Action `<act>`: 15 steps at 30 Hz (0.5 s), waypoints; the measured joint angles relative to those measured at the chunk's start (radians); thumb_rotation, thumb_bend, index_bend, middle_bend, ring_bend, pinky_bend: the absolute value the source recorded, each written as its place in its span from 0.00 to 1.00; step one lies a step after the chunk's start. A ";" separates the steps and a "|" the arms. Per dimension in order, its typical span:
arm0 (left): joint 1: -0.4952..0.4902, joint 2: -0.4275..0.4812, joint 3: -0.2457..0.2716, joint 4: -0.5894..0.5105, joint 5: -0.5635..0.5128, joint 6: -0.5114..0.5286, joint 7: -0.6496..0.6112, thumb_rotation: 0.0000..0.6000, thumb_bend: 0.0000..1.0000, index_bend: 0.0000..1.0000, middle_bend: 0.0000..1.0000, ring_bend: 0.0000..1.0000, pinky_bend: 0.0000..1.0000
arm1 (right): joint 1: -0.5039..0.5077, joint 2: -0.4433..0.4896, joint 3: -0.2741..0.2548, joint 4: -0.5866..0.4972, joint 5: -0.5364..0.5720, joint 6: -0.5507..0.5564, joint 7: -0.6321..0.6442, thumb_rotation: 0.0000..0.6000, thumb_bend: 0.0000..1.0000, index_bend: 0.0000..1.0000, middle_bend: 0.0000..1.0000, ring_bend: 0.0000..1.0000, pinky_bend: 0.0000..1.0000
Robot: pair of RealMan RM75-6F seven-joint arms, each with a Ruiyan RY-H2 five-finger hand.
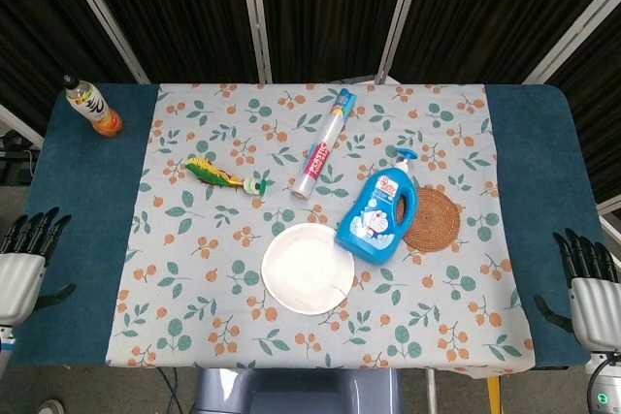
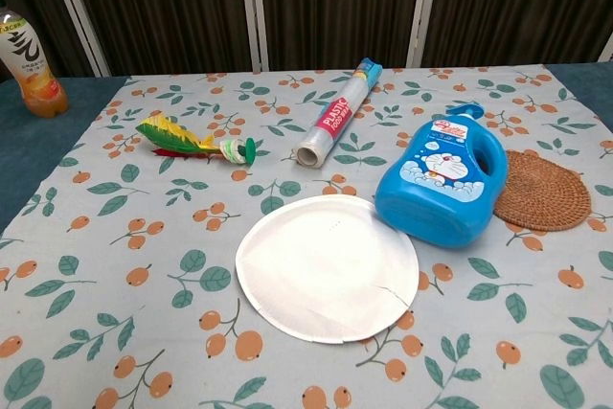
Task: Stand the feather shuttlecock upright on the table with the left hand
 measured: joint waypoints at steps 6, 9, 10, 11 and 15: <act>-0.081 -0.001 -0.071 -0.003 -0.088 -0.088 0.052 1.00 0.23 0.08 0.00 0.00 0.00 | 0.002 0.003 -0.001 -0.005 0.003 -0.008 0.001 1.00 0.15 0.00 0.00 0.00 0.00; -0.136 -0.013 -0.110 0.002 -0.163 -0.163 0.073 1.00 0.24 0.16 0.00 0.00 0.00 | 0.003 0.005 0.000 -0.008 0.009 -0.013 0.004 1.00 0.15 0.00 0.00 0.00 0.00; -0.155 -0.019 -0.122 0.006 -0.190 -0.188 0.083 1.00 0.26 0.19 0.00 0.00 0.00 | 0.003 0.006 0.000 -0.009 0.012 -0.014 0.006 1.00 0.15 0.00 0.00 0.00 0.00; -0.177 -0.028 -0.135 0.012 -0.219 -0.214 0.094 1.00 0.28 0.22 0.00 0.00 0.00 | 0.003 0.007 0.001 -0.010 0.014 -0.016 0.007 1.00 0.15 0.00 0.00 0.00 0.00; -0.287 -0.096 -0.191 0.085 -0.350 -0.317 0.165 1.00 0.37 0.30 0.00 0.00 0.00 | 0.003 0.013 0.003 -0.017 0.026 -0.023 0.013 1.00 0.15 0.00 0.00 0.00 0.00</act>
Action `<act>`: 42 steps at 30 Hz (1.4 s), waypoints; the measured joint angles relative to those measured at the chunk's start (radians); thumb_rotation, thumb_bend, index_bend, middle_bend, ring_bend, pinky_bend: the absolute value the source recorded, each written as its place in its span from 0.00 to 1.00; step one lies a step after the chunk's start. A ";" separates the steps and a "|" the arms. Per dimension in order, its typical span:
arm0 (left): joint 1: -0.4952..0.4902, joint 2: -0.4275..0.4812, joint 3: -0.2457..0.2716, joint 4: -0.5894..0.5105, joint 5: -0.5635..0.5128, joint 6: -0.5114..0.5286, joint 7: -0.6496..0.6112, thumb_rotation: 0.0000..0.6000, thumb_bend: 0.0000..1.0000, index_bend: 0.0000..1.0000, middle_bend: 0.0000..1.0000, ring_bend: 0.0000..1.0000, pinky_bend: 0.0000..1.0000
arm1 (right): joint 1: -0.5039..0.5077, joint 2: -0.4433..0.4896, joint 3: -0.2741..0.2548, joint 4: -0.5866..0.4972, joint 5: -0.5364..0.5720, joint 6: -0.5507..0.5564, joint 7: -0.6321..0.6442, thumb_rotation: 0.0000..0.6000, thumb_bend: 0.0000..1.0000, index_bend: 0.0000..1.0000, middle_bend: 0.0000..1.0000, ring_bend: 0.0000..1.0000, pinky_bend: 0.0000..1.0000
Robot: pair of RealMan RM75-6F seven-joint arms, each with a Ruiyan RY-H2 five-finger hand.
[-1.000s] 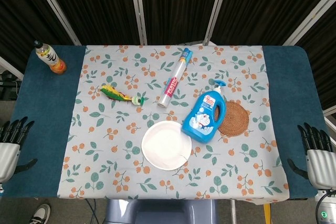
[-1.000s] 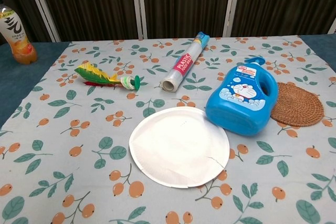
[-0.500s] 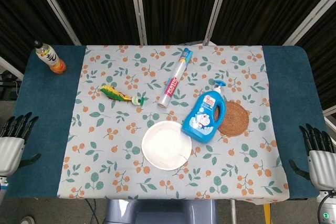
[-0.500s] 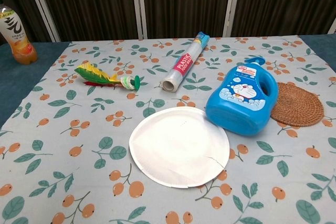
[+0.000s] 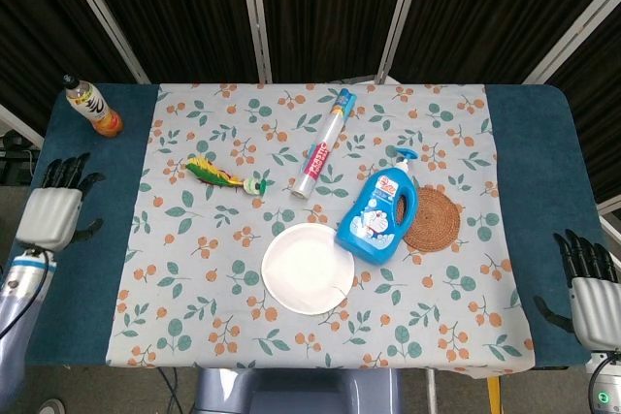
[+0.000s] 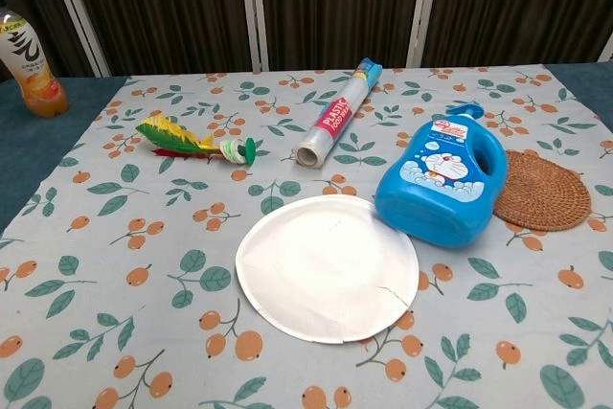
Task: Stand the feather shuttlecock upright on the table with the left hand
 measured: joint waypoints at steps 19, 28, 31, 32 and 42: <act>-0.351 -0.345 -0.084 0.505 -0.377 -0.263 0.220 1.00 0.40 0.35 0.00 0.00 0.00 | 0.007 0.028 -0.003 -0.026 0.028 -0.045 0.036 1.00 0.15 0.00 0.00 0.00 0.00; -0.439 -0.465 -0.075 0.675 -0.437 -0.319 0.270 1.00 0.40 0.37 0.00 0.00 0.00 | 0.010 0.037 -0.004 -0.031 0.033 -0.058 0.057 1.00 0.15 0.00 0.00 0.00 0.00; -0.462 -0.501 -0.076 0.725 -0.456 -0.337 0.276 1.00 0.40 0.39 0.00 0.00 0.00 | 0.010 0.040 -0.005 -0.035 0.035 -0.062 0.062 1.00 0.15 0.00 0.00 0.00 0.00; -0.468 -0.510 -0.076 0.737 -0.460 -0.343 0.276 1.00 0.41 0.39 0.00 0.00 0.00 | 0.011 0.041 -0.005 -0.035 0.036 -0.063 0.063 1.00 0.15 0.00 0.00 0.00 0.00; -0.522 -0.588 -0.079 0.847 -0.482 -0.412 0.270 1.00 0.41 0.31 0.00 0.00 0.00 | 0.012 0.045 -0.006 -0.043 0.043 -0.071 0.072 1.00 0.15 0.00 0.00 0.00 0.00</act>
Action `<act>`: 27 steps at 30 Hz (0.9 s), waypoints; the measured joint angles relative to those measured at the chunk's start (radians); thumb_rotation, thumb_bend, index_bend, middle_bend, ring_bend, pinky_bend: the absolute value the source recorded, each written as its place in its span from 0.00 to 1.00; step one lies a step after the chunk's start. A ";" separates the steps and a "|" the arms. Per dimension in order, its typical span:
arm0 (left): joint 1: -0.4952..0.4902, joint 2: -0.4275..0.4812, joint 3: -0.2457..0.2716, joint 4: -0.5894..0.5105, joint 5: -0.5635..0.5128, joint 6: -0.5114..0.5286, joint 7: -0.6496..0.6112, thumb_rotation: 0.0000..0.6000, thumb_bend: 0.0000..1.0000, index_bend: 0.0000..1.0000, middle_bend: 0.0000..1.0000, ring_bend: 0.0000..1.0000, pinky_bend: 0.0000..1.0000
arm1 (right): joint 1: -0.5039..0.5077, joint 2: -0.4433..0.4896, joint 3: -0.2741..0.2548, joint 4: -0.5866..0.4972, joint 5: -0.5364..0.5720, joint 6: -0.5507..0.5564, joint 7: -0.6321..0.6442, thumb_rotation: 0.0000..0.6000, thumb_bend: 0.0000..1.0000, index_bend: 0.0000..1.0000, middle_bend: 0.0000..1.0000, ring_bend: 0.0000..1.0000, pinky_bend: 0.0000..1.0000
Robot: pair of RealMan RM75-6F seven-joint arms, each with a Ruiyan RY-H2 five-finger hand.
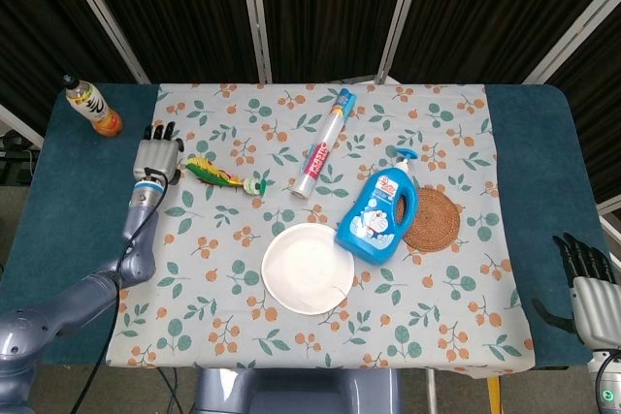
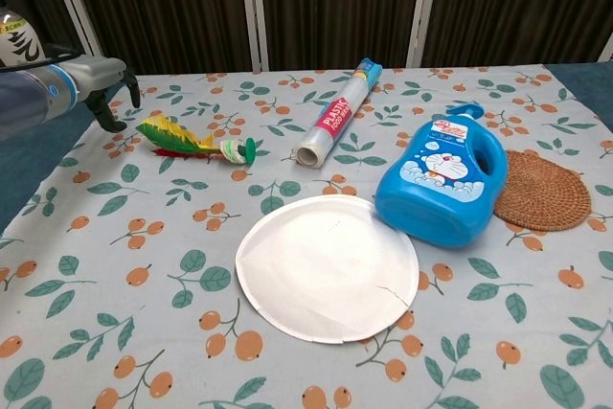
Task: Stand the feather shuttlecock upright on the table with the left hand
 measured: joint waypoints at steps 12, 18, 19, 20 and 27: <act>-0.039 -0.062 -0.006 0.099 -0.004 -0.053 -0.018 1.00 0.41 0.34 0.00 0.00 0.00 | -0.005 0.006 0.001 -0.006 0.009 0.004 0.010 1.00 0.15 0.00 0.00 0.00 0.00; -0.054 -0.096 -0.012 0.142 -0.013 -0.088 -0.032 1.00 0.41 0.36 0.00 0.00 0.00 | -0.006 0.008 0.000 -0.007 0.009 0.004 0.015 1.00 0.15 0.00 0.00 0.00 0.00; -0.057 -0.101 -0.014 0.147 -0.013 -0.092 -0.037 1.00 0.42 0.38 0.00 0.00 0.00 | -0.006 0.009 0.000 -0.007 0.009 0.004 0.016 1.00 0.15 0.00 0.00 0.00 0.00; -0.058 -0.104 -0.015 0.149 -0.013 -0.094 -0.040 1.00 0.44 0.40 0.00 0.00 0.00 | -0.006 0.009 0.000 -0.006 0.008 0.004 0.016 1.00 0.15 0.00 0.00 0.00 0.00; -0.055 -0.108 -0.017 0.139 0.005 -0.095 -0.074 1.00 0.50 0.50 0.00 0.00 0.00 | -0.007 0.009 -0.002 -0.005 0.002 0.008 0.016 1.00 0.15 0.00 0.00 0.00 0.00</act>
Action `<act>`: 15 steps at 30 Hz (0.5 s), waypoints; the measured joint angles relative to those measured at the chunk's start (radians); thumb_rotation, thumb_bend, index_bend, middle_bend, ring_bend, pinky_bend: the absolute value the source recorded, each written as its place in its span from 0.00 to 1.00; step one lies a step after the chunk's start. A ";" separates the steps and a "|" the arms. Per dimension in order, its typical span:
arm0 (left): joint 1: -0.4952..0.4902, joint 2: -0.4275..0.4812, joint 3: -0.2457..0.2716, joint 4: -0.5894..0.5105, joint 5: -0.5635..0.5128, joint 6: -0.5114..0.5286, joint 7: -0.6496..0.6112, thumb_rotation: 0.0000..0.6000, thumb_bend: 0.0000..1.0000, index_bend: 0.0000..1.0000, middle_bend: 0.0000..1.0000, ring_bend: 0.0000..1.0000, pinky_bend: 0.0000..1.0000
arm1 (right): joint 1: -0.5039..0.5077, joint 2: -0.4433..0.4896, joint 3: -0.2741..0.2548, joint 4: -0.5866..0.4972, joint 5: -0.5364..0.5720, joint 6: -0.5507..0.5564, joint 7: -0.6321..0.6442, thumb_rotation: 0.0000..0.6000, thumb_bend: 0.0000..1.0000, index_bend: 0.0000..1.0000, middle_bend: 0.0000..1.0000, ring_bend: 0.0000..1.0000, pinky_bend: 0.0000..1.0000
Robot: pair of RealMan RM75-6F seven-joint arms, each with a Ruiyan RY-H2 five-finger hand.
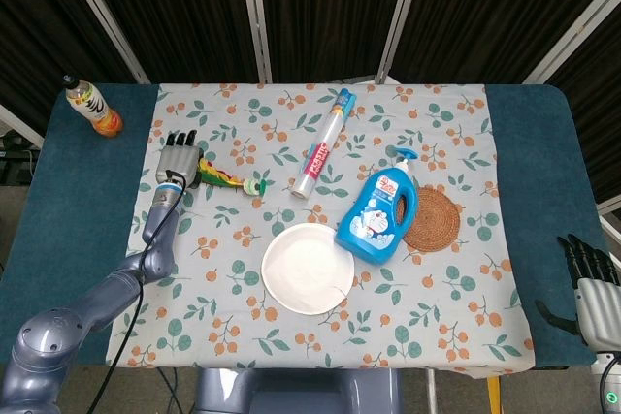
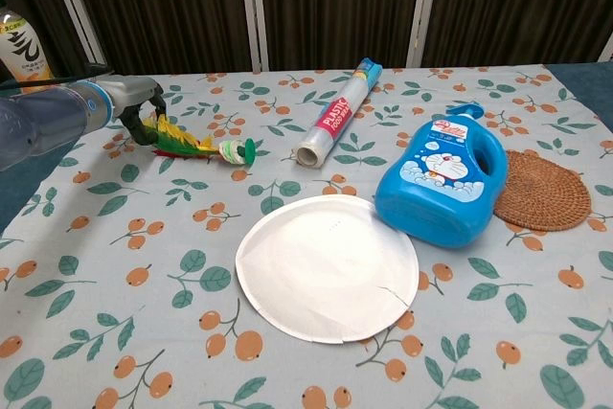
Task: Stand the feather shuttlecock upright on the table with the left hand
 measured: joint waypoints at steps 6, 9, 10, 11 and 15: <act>0.014 0.024 0.000 -0.046 0.039 0.020 -0.045 1.00 0.50 0.51 0.00 0.00 0.00 | 0.001 -0.003 -0.001 0.003 -0.005 0.002 -0.004 1.00 0.15 0.00 0.00 0.00 0.00; 0.020 0.039 0.002 -0.069 0.044 0.026 -0.049 1.00 0.50 0.53 0.00 0.00 0.00 | 0.001 -0.005 0.000 0.004 -0.007 0.004 -0.006 1.00 0.15 0.00 0.00 0.00 0.00; 0.022 0.042 0.003 -0.076 0.044 0.028 -0.049 1.00 0.50 0.55 0.00 0.00 0.00 | 0.002 -0.005 0.000 0.005 -0.007 0.004 -0.006 1.00 0.15 0.00 0.00 0.00 0.00; 0.024 0.045 0.003 -0.082 0.043 0.029 -0.049 1.00 0.50 0.56 0.00 0.00 0.00 | 0.002 -0.005 0.000 0.005 -0.008 0.004 -0.006 1.00 0.15 0.00 0.00 0.00 0.00; 0.030 0.059 0.005 -0.114 0.034 0.042 -0.042 1.00 0.50 0.61 0.00 0.00 0.00 | 0.002 -0.008 -0.001 0.009 -0.014 0.007 -0.006 1.00 0.15 0.00 0.00 0.00 0.00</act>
